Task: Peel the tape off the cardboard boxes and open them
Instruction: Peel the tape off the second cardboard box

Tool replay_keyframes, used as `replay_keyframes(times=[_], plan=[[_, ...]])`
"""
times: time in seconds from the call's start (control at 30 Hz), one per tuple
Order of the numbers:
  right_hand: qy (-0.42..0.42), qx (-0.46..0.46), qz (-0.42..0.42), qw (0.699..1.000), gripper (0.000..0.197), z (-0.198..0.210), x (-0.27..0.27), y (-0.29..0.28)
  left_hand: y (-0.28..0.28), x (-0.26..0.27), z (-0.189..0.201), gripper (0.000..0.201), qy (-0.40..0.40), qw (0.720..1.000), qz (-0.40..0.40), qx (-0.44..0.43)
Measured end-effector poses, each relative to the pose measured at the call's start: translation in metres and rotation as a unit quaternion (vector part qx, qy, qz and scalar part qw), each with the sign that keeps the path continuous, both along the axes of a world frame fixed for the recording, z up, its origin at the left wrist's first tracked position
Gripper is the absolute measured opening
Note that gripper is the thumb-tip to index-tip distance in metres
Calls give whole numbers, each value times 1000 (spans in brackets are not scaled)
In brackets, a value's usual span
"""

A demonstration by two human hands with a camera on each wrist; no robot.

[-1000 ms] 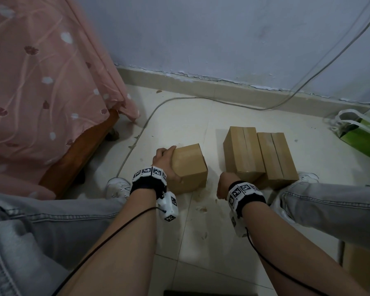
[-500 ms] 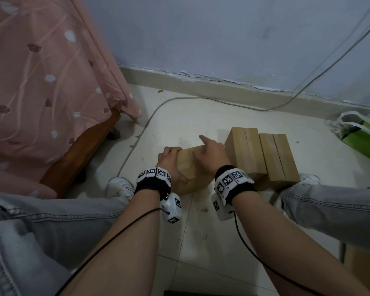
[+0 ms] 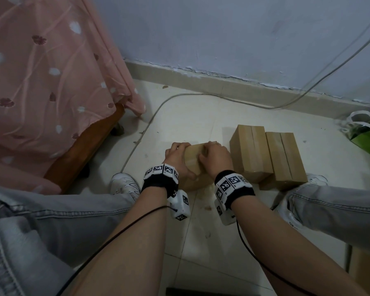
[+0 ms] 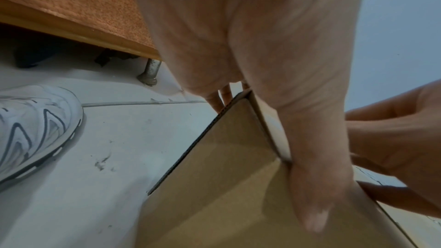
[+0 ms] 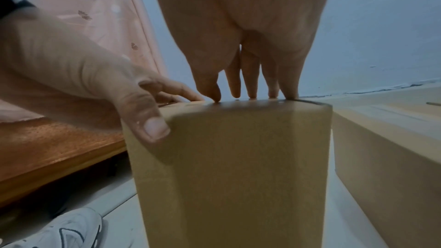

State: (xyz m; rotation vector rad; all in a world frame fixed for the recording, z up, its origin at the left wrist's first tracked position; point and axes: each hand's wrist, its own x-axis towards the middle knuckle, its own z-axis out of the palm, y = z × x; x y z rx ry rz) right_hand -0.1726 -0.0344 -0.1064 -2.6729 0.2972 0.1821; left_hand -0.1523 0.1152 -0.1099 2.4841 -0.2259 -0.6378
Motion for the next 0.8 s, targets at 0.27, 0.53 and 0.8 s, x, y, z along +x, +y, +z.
replay_keyframes(times=[0.27,0.53,0.8], plan=[[-9,-33,13,999,27,1,-1,-2,3,-3,-1,107,2,1000,11,-7],[-1,-31,26,999,30,4,-2,1,3,-3,1,110,7,1000,9,1],[8,-42,5,999,22,4,3,13,4,-2,1,102,3,1000,6,1]])
